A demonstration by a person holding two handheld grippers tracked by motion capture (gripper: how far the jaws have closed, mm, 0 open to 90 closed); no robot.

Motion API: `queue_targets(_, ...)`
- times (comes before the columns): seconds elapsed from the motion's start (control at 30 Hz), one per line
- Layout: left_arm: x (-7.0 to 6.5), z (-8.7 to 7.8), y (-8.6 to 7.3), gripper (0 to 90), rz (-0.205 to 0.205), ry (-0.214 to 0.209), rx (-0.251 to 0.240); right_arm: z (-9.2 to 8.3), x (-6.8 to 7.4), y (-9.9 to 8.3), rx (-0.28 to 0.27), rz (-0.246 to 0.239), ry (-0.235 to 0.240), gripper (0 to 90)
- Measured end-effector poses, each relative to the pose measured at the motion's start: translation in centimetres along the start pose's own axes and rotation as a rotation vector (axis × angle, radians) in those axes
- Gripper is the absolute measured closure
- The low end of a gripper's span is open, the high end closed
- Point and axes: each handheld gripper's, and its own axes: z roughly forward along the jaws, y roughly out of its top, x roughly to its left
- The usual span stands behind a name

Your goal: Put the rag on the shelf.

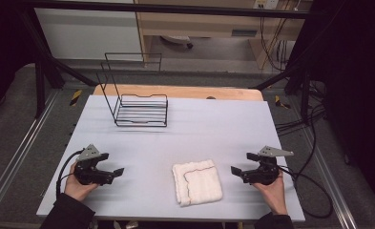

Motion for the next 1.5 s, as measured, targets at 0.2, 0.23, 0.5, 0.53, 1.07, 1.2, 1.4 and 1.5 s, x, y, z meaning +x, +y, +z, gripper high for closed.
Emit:
queue_targets(0.2,-0.2,0.2,0.2,8.8,0.004,0.001,0.005,0.0,0.0,0.0,0.001,0.004,0.003,0.6)
queue_targets(0.23,-0.2,0.2,0.3,8.8,0.006,0.003,0.005,0.0,0.0,0.0,0.000,0.003,0.002,0.6)
queue_targets(0.5,-0.8,0.4,0.6,8.9,0.021,0.002,-0.001,0.0,0.1,0.0,0.004,-0.002,-0.002,0.6)
queue_targets(0.53,-0.8,0.4,0.7,9.0,0.021,0.001,-0.001,0.0,0.2,-0.1,0.005,0.003,-0.003,0.6)
queue_targets(1.07,-3.6,2.1,2.8,9.6,-0.002,-0.030,-0.006,0.5,0.6,0.0,0.028,-0.018,-0.001,0.7)
queue_targets(1.2,-4.7,3.0,3.4,9.6,0.016,-0.044,0.014,0.6,0.6,0.0,0.034,-0.014,-0.005,0.7)
queue_targets(1.4,-6.4,4.4,4.5,9.8,0.039,-0.063,0.022,0.6,0.6,0.0,0.037,-0.013,-0.008,0.7)
queue_targets(1.5,-7.3,5.2,4.9,10.0,0.047,-0.070,0.026,0.7,0.6,0.0,0.039,-0.016,-0.009,0.7)
